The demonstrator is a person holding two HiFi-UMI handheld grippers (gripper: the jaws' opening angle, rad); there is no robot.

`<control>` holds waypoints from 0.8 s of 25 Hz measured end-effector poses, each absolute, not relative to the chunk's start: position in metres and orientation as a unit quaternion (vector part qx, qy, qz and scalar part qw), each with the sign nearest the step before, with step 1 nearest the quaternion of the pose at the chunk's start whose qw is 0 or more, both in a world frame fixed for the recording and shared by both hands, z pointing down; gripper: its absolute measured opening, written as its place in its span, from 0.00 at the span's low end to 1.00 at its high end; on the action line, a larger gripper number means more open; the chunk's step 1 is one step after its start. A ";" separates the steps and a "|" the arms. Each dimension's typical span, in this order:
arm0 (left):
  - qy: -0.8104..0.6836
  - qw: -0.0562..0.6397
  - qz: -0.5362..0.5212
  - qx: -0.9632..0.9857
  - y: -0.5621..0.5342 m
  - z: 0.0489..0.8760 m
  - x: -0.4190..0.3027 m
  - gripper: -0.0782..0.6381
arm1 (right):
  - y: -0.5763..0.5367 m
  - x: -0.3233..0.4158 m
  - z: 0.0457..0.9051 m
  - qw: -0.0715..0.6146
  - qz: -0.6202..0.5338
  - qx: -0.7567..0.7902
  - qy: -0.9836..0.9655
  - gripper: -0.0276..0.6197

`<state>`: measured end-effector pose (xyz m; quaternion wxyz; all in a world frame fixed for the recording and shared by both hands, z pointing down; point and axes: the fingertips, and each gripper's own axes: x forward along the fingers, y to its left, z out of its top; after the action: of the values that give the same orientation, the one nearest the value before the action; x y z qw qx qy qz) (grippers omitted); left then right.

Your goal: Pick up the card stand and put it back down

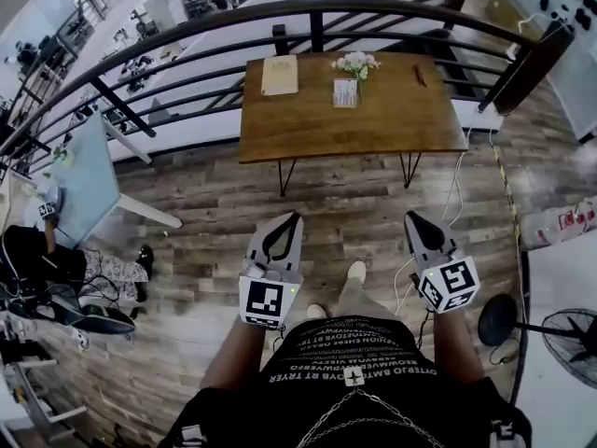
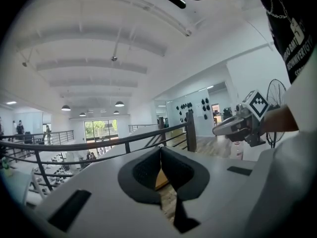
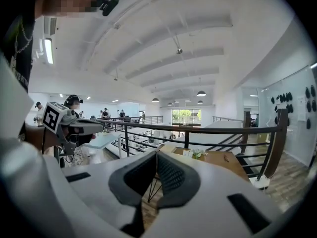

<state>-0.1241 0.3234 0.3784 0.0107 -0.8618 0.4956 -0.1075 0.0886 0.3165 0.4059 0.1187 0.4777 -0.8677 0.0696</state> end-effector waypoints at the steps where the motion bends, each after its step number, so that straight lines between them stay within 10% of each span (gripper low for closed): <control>1: 0.492 0.018 -0.109 -0.863 0.317 0.377 -0.121 0.15 | 0.308 0.090 0.407 0.119 0.069 0.476 -0.869 0.07; 20: 0.546 0.026 -0.118 -0.829 0.178 0.367 -0.084 0.15 | 0.168 0.146 0.397 0.115 0.061 0.462 -0.878 0.07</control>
<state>-0.0844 0.1779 0.3674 0.0260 -0.8292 0.5457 -0.1181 0.1458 0.1676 0.3966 0.1146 0.4616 -0.8775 0.0612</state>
